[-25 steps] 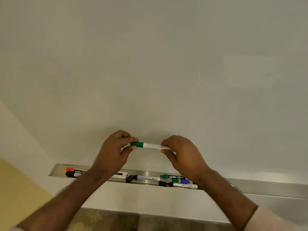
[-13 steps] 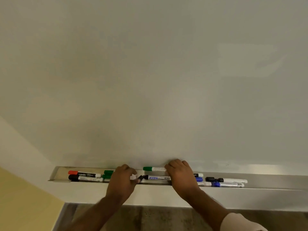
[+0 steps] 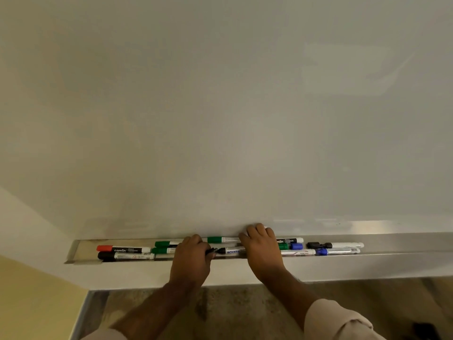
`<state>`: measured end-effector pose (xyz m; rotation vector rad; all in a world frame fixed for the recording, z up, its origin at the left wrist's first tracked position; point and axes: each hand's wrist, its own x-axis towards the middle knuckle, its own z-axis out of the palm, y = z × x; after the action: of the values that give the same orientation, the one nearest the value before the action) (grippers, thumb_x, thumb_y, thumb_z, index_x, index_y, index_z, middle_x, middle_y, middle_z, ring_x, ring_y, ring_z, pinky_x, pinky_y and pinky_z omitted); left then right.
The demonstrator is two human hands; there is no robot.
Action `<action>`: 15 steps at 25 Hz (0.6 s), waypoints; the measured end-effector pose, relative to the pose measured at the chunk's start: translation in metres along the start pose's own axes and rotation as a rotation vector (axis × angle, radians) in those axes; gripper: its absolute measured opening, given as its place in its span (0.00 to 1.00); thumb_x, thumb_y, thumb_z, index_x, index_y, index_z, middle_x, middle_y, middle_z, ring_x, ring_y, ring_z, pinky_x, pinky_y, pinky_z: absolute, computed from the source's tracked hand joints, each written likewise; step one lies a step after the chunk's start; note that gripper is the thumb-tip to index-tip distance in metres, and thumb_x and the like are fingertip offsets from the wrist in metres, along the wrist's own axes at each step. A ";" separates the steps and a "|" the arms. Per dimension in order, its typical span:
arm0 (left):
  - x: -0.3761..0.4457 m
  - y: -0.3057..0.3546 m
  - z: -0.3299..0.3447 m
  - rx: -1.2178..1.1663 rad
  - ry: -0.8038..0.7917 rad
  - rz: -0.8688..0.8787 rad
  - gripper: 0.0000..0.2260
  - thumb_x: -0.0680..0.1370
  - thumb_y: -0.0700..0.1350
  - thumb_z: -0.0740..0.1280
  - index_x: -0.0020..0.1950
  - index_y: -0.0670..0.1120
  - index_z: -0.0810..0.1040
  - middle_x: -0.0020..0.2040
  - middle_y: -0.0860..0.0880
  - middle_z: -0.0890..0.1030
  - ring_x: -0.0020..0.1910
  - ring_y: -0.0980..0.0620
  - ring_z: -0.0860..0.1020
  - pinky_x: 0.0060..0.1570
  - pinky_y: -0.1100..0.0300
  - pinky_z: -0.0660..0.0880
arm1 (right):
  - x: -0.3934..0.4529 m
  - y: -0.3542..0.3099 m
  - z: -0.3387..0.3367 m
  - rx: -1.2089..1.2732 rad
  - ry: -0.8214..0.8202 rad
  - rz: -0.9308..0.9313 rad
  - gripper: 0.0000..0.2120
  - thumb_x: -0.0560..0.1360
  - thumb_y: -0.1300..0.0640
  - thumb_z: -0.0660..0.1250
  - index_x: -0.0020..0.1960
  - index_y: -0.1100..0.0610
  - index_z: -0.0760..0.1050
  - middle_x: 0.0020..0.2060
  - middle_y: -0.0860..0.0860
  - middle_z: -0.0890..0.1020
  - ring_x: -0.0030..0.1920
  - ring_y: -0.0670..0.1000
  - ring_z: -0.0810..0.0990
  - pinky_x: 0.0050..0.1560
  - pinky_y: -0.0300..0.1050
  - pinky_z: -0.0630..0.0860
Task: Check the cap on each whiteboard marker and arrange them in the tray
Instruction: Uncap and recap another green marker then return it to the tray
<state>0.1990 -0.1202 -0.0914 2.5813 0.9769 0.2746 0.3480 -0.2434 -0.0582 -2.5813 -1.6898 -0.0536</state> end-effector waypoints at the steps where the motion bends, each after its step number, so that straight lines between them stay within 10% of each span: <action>1: -0.001 -0.002 -0.002 -0.004 0.017 -0.001 0.09 0.76 0.53 0.66 0.47 0.50 0.83 0.42 0.52 0.76 0.43 0.51 0.72 0.44 0.56 0.69 | 0.001 0.000 0.001 0.009 -0.009 -0.002 0.12 0.64 0.54 0.77 0.45 0.54 0.80 0.42 0.52 0.80 0.46 0.55 0.78 0.46 0.51 0.77; 15: -0.026 -0.008 -0.044 -0.305 0.150 -0.114 0.04 0.75 0.46 0.70 0.49 0.49 0.79 0.46 0.53 0.79 0.46 0.52 0.76 0.46 0.56 0.75 | 0.008 0.011 0.011 0.051 -0.128 -0.295 0.12 0.78 0.57 0.61 0.61 0.55 0.73 0.54 0.54 0.78 0.57 0.56 0.72 0.60 0.51 0.66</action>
<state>0.1614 -0.1206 -0.0559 2.2467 1.0402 0.5475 0.3614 -0.2403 -0.0687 -2.3237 -2.0748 0.1434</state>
